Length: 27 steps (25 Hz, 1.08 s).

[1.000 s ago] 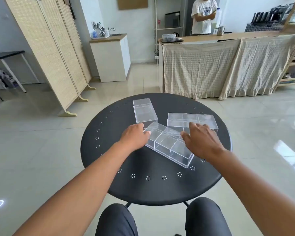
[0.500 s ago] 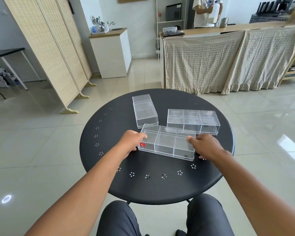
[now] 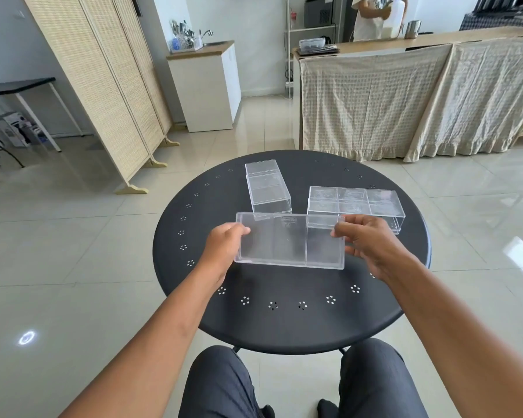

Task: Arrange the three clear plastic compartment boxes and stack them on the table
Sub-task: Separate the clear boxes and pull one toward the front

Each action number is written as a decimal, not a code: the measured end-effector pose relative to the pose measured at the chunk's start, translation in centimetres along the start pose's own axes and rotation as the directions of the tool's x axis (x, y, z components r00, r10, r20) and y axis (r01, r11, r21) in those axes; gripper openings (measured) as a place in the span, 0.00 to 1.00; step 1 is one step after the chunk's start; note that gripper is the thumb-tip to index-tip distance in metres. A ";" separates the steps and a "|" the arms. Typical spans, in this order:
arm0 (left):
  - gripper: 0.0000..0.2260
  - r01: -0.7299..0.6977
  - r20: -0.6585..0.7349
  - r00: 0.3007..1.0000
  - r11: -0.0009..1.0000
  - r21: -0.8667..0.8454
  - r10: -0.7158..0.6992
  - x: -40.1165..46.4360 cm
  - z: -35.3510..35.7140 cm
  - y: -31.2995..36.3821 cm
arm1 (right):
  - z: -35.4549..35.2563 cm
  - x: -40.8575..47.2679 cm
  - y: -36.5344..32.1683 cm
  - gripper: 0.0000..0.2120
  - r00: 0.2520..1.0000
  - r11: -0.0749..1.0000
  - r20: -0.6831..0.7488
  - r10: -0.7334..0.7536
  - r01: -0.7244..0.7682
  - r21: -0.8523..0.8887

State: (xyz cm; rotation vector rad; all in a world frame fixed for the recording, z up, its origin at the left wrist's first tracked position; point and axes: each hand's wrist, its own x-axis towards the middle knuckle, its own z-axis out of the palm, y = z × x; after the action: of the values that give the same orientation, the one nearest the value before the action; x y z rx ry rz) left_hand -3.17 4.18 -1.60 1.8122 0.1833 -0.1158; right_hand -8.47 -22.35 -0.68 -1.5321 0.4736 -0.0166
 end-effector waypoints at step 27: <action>0.20 -0.182 -0.065 0.980 0.981 0.068 0.186 -5.0 -1.4 -4.3 | 1.7 -4.2 5.4 0.14 0.969 0.985 -0.173 -0.175 0.174 -0.021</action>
State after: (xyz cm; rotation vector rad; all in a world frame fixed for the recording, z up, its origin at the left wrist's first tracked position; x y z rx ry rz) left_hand -8.93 6.20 -4.49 1.8871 0.0619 0.0745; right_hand -13.26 -19.17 -4.67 -1.5816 0.4759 -0.2879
